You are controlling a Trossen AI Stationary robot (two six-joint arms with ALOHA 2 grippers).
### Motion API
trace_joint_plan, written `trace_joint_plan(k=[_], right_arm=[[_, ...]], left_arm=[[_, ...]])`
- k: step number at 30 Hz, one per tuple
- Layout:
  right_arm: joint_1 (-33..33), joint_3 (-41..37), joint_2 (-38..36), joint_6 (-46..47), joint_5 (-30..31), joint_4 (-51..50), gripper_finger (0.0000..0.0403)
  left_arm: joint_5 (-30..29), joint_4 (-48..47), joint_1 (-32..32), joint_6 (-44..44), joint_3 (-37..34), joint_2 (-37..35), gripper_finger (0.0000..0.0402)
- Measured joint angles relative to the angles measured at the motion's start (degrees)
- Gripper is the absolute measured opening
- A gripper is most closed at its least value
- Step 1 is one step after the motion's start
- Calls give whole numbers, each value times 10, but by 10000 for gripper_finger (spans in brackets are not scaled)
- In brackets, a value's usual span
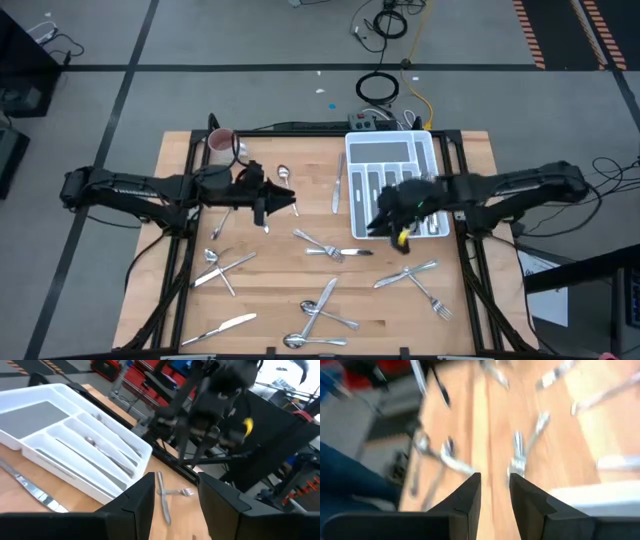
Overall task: Sort silverware
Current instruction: Put the knife in the left section of the silverware tray
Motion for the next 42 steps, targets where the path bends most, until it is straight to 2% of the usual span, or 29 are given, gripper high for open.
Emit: trace_joint_plan(k=[6, 13, 17, 22, 32, 39, 42], right_arm=[[49, 10, 105, 17, 15, -1, 112], [140, 52, 181, 47, -22, -221, 168], [192, 49, 184, 74, -4, -269, 191], [228, 34, 188, 88, 19, -262, 210], [228, -12, 219, 70, 44, -177, 246], [227, -72, 224, 74, 46, -107, 249], [227, -104, 224, 80, 66, -67, 249]], left_arm=[[0, -2, -24, 12, 0, 0, 153], [0, -5, -60, 16, 0, 0, 153], [-5, -7, -72, 25, 0, 0, 153], [-7, -7, -73, 26, 0, 0, 153], [-18, -7, -77, 25, 0, 0, 153], [-46, -9, -84, 25, 0, 0, 153], [-49, -9, -84, 26, 0, 0, 153]])
